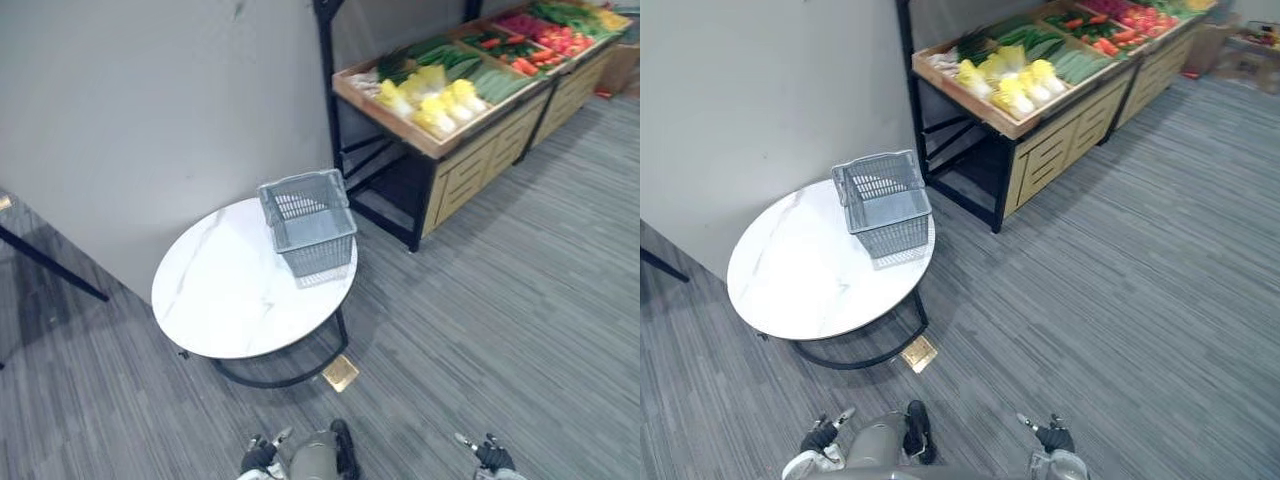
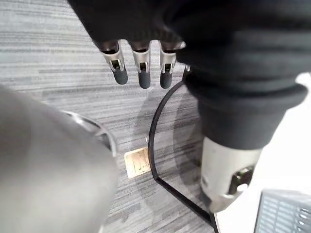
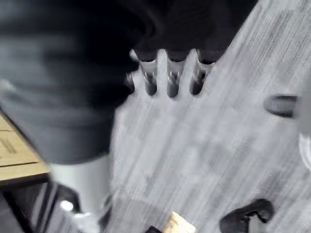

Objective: Pick vegetable in the basket

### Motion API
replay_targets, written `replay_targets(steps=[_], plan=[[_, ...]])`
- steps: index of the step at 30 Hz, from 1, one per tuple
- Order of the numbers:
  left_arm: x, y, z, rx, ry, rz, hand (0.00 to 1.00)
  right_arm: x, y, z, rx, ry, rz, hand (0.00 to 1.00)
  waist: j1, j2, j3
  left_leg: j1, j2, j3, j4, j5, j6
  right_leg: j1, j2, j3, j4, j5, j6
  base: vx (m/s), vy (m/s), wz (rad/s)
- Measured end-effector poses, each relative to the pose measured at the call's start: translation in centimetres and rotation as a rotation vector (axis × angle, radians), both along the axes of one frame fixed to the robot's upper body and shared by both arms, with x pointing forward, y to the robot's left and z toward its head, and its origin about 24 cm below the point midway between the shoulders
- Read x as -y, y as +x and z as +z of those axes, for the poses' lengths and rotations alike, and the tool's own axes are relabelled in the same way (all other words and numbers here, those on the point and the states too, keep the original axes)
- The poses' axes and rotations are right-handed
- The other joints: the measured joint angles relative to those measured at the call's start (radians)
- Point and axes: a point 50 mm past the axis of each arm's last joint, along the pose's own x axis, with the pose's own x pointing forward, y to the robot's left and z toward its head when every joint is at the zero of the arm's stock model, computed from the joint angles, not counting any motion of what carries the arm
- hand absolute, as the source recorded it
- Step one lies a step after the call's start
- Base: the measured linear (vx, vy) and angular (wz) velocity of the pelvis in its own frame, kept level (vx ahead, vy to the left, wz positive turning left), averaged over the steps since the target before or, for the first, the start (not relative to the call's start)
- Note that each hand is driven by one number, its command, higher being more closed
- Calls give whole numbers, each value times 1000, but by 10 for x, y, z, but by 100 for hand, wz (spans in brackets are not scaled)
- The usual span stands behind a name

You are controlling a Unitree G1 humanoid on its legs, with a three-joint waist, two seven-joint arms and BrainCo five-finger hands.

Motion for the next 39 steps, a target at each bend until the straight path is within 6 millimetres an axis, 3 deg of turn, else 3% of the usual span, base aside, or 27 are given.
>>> replay_targets(steps=[1, 3, 5, 7, 8, 9, 10, 11, 12, 13, 14, 16, 18, 19, 20, 23, 25, 26, 27, 29, 32, 34, 36, 39], plan=[[-1, 1, 1, 8, 0, 6, 0, -4, 4, 1, 11, 4, 21, 0, 8, -7, -1, -5, -3, 6, 5, -13, 1, 1, 1, 16, -14, 26, -20, 438, 158, 27], [-6, 1, 2, 16, 2, 46, 0, -19, 19, 4, 53, 31, 55, 0, 30, -25, -1, 4, -3, 82, 40, -42, 19, 22, -12, 74, -28, 131, 23, 422, 192, 21], [-8, -7, 0, -2, -1, 73, 0, -22, 19, 4, 62, 41, 55, 0, 54, -23, -10, 73, -10, 118, 5, -83, 38, 26, -22, 136, 34, 172, 19, 374, 196, 9], [-13, -20, -2, -36, 12, 79, 0, -20, 12, 2, 47, 47, 22, 0, 50, -39, -40, 138, -56, 100, -72, -108, 18, -31, -61, 185, 212, 179, 23, 264, 126, 22], [-17, -26, -4, -69, 20, 54, 0, -13, 4, 0, 20, 40, -10, 0, 42, -48, -52, 179, -89, 78, -116, -112, 13, -113, -98, 222, 421, 225, 56, 261, 100, 60], [-16, -29, -5, -102, 26, -2, 0, -6, -4, -2, -3, 22, -15, 0, 25, -45, -50, 241, -113, 52, -163, -114, 9, -196, -123, 275, 635, 362, 75, 270, 94, 64], [-18, -32, -6, -120, 31, -24, 0, -3, -8, -3, -15, 14, -14, 0, 17, -44, -46, 274, -123, 39, -179, -117, 4, -247, -131, 302, 758, 385, 82, 301, 89, 67], [-21, -40, -7, -153, 37, -38, 0, -2, -17, -5, -36, 7, -7, 0, -2, -42, -41, 334, -137, 9, -206, -122, -3, -334, -140, 315, 949, 361, 55, 302, 82, 56], [-22, -49, -8, -178, 38, -37, 0, 2, -15, -3, -22, -6, -9, 0, -15, -42, -41, 388, -141, -8, -237, -126, -8, -406, -133, 313, 1037, 308, 12, 299, 84, 51], [-22, -50, -8, -183, 38, -37, 0, 5, -14, -2, -19, -15, -3, 0, -16, -41, -41, 411, -143, -17, -251, -126, -10, -435, -132, 295, 1053, 271, 6, 306, 70, 50], [-22, -48, -8, -184, 39, -39, 0, 8, -13, -1, -14, -23, -3, 0, -16, -43, -38, 446, -144, -37, -263, -121, -7, -483, -141, 239, 1035, 168, 9, 254, 37, 51], [-21, -46, -8, -179, 43, -36, 0, 9, -12, -1, -8, -28, -2, 0, -16, -42, -39, 484, -144, -82, -270, -122, -8, -510, -148, 165, 895, 90, -5, 355, -21, 80], [-20, -41, -8, -170, 49, -34, 0, 6, -9, -1, 1, -23, 2, 0, -16, -43, -39, 503, -143, -132, -285, -125, -14, -519, -144, 134, 675, 86, -14, 338, -96, 90], [-18, -39, -8, -160, 49, -31, 0, 2, -8, -1, 5, -14, 9, 0, -10, -41, -39, 510, -134, -168, -292, -134, -30, -513, -130, 144, 460, 96, -11, 235, -141, 68], [-18, -39, -8, -158, 51, -30, 0, 0, -7, -1, 7, -10, 13, 0, -8, -40, -39, 510, -128, -184, -291, -140, -40, -511, -120, 165, 380, 102, -3, 363, -241, 70], [-19, -40, -7, -151, 63, -22, 0, -3, -6, -1, 4, -13, 40, 0, -6, -44, -38, 506, -83, -259, -258, -183, -108, -497, -83, 295, 140, 198, -2, 330, -310, 64], [-23, -43, -6, -143, 77, -13, 0, -9, -9, -3, -9, -2, 59, 0, -6, -66, -49, 509, -56, -304, -241, -214, -157, -479, -83, 285, 123, 216, 15, 332, -441, 73], [-21, -45, -7, -153, 68, 3, 0, -8, -10, -3, -14, -8, 72, 0, -5, -52, -53, 511, -12, -331, -236, -231, -184, -474, -60, 251, 146, 247, 48, 425, -556, 70], [-13, -47, -9, -158, 41, 16, 0, -1, -8, -2, -13, -24, 76, 0, -6, -18, -67, 504, 45, -340, -233, -216, -208, -468, -10, 207, 150, 221, 16, 436, -544, 53], [-9, -50, -10, -161, 25, 42, 0, 4, -3, -1, -13, -35, 78, 0, -5, 9, -58, 474, 94, -358, -200, -167, -237, -442, 30, 159, 156, 194, -24, 343, -413, 47], [-11, -47, -9, -150, 24, 51, 0, 5, -11, -3, -24, 6, 0, 0, -12, -9, -37, 412, 104, -325, -106, -38, -240, -352, 9, 63, 117, 177, -51, 219, -338, 87], [-10, -46, -9, -144, 16, 52, 0, 10, -12, -3, -17, 12, -30, 0, -12, -4, -36, 376, 110, -223, -87, -27, -237, -310, -2, 13, 79, 177, -51, 85, -198, 85], [-7, -44, -9, -140, 19, 31, 0, 17, 0, 2, 27, 9, -24, 0, -12, 14, -30, 320, 97, -123, -150, 15, -228, -311, 4, -28, 51, 177, -50, -9, -59, 54], [-7, -44, -9, -139, 21, 24, 0, 22, 1, 4, 49, 36, -19, 0, -13, 20, -30, 320, 90, -142, -260, 18, -227, -330, 24, -61, 17, 185, -38, -48, 32, 49]])
